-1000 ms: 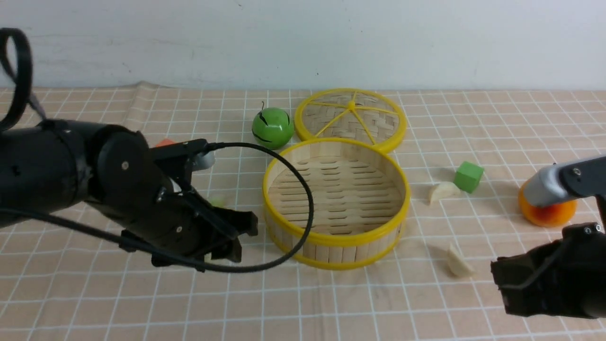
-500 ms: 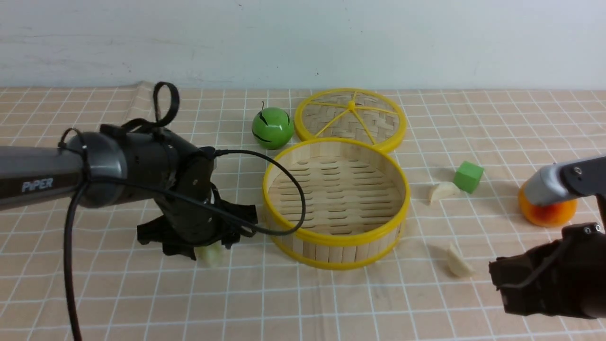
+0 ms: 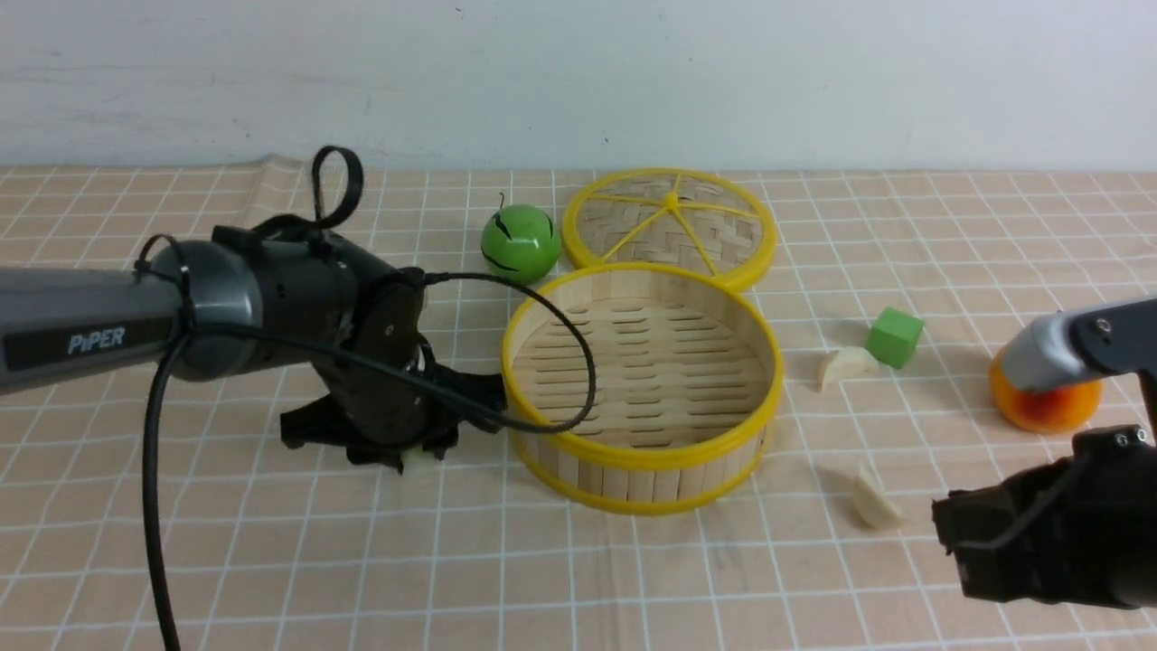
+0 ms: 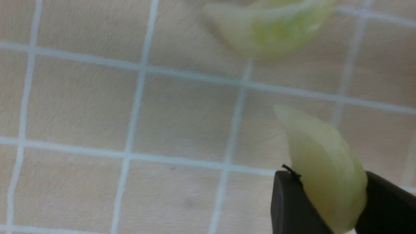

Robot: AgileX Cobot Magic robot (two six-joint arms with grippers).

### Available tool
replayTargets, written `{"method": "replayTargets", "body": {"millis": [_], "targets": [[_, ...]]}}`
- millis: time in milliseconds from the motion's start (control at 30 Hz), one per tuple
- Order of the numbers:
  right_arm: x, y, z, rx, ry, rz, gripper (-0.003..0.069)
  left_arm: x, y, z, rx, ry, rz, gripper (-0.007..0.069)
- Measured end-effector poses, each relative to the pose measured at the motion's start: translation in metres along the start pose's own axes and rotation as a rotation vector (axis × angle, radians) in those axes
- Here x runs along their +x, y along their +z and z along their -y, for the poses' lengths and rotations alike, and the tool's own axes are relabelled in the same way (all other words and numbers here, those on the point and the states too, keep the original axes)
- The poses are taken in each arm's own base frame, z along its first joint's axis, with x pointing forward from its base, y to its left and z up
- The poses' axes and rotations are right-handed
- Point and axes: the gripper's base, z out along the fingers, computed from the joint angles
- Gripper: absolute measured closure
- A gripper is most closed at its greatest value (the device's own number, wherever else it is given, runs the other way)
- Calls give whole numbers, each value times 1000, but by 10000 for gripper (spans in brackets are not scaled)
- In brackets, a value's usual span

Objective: Put the dumplings into the steamer on the table with the brown tablecloth.
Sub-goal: 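Place the dumpling into the bamboo steamer basket with the left gripper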

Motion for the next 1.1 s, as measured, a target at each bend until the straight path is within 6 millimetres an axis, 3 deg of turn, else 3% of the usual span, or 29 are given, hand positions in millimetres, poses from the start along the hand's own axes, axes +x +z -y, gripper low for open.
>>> {"method": "replayTargets", "body": {"millis": [100, 133, 167, 200, 267, 333, 433, 600, 733, 900, 967, 1000, 1100], "targets": [[-1, 0, 0, 0, 0, 11, 578, -17, -39, 30, 137, 67, 101, 389], [-1, 0, 0, 0, 0, 13, 577, -18, -41, 32, 143, 78, 109, 389], [-2, 0, 0, -1, 0, 20, 575, -24, -57, 49, 206, 148, 153, 389], [-2, 0, 0, -1, 0, 20, 575, -25, -59, 51, 214, 146, 156, 389], [-2, 0, 0, -1, 0, 22, 573, -29, -68, 73, 267, 254, 186, 389], [-2, 0, 0, -1, 0, 24, 572, -30, -61, 84, 273, 313, 178, 389], [-3, 0, 0, -1, 0, 28, 571, -37, -31, 100, 247, 365, 126, 389], [-3, 0, 0, -1, 0, 28, 564, -48, 22, 111, 179, 384, 61, 389], [-3, 0, 0, -1, -3, 37, 564, -53, 44, 118, 155, 400, 56, 389], [-3, 3, 0, 2, -19, 29, 562, -60, 33, 122, 156, 396, 60, 323], [-3, 5, 1, 4, -18, 22, 562, -69, 14, 123, 143, 406, 83, 253], [-3, 5, 1, 4, -18, 22, 562, -69, 14, 122, 138, 408, 82, 248], [-3, 5, 1, 4, -24, 22, 557, -80, -20, 118, 74, 441, 104, 203]]}}
